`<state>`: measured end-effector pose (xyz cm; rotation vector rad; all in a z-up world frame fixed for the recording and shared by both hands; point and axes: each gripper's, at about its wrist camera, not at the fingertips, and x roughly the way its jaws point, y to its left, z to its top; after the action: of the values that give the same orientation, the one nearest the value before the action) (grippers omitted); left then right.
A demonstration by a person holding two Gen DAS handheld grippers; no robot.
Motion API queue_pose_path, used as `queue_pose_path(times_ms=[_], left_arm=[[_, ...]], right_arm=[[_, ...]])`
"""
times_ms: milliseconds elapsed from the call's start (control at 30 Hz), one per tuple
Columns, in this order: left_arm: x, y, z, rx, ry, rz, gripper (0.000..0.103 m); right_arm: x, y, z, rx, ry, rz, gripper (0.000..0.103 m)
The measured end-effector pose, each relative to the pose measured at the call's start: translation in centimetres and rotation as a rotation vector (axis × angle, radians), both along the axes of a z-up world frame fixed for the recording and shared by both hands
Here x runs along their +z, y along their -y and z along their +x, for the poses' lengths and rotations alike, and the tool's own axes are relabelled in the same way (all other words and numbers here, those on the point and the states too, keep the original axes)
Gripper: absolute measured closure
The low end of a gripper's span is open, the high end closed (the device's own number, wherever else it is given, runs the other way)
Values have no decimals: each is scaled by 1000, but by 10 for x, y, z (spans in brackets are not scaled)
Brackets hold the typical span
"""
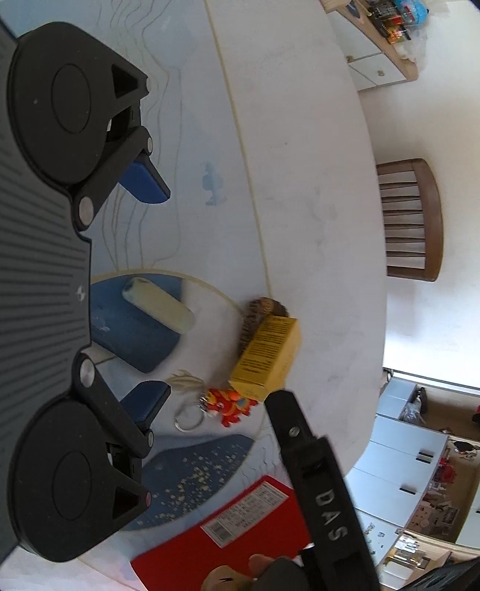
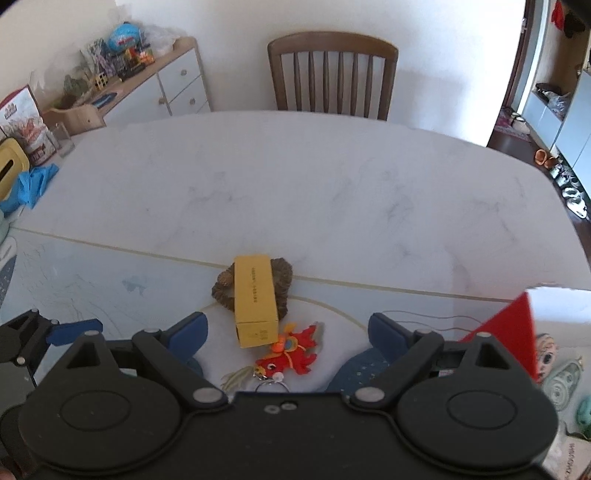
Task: Organize objects
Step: 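Grasp the yellow cardboard box with the right gripper while the left grasps the cream foam cylinder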
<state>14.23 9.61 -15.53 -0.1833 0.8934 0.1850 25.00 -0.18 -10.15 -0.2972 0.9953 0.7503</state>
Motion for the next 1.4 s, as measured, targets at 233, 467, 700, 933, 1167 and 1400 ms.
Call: queue_pose_path(times_ms=[233, 467, 700, 933, 1167, 1400], left_arm=[[-12, 0, 4, 15, 0, 16, 1], [-15, 2, 8, 13, 6, 32, 7], [-15, 10, 12, -30, 9, 53, 35], [-13, 16, 14, -62, 9, 74, 61], [-12, 17, 14, -60, 4, 78, 73], [-10, 19, 14, -53, -17, 82, 87]], right_arm=[[-13, -20, 5, 39, -12, -15, 16], [-24, -34, 10, 57, -19, -41, 27], [-31, -41, 13, 72, -18, -63, 36], [-34, -44, 14, 78, -22, -70, 52], [-34, -42, 13, 82, -15, -60, 65], [-25, -36, 4, 69, 15, -29, 75]])
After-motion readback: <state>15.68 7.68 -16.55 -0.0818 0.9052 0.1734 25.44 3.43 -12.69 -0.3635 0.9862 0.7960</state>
